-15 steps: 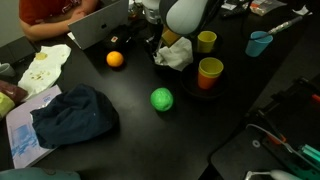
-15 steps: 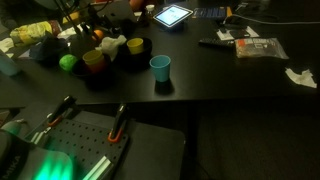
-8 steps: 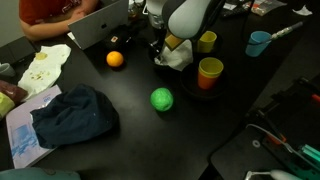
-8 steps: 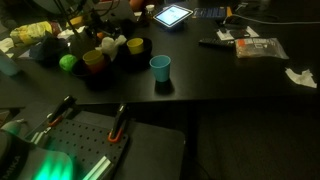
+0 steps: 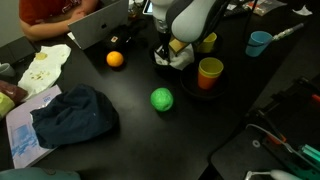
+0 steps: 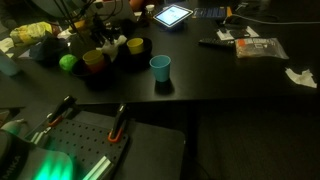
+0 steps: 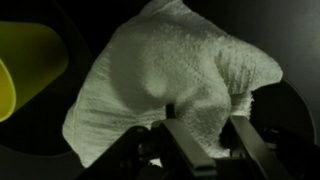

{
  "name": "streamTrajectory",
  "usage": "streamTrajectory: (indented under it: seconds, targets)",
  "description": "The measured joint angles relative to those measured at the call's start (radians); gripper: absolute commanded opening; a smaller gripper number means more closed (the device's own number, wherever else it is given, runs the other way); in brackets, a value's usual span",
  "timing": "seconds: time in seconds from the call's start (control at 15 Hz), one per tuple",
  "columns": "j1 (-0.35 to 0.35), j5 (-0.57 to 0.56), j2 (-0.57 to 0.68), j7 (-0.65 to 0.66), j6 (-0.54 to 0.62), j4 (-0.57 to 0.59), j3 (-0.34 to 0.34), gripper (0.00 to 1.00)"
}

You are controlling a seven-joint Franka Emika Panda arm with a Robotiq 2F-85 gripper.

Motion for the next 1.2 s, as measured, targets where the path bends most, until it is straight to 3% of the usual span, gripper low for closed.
streamTrajectory:
  seconds: [0.07, 0.6, 0.93, 1.2]
  targets:
    - [-0.005, 0.019, 0.000, -0.001, -0.009, -0.004, 0.004, 0.05]
    - [-0.120, 0.240, -0.016, -0.101, -0.030, -0.005, 0.141, 0.07]
    - [-0.119, 0.266, -0.072, -0.109, -0.028, 0.000, 0.182, 0.07]
    - [-0.091, 0.218, -0.141, -0.099, -0.020, 0.001, 0.154, 0.06]
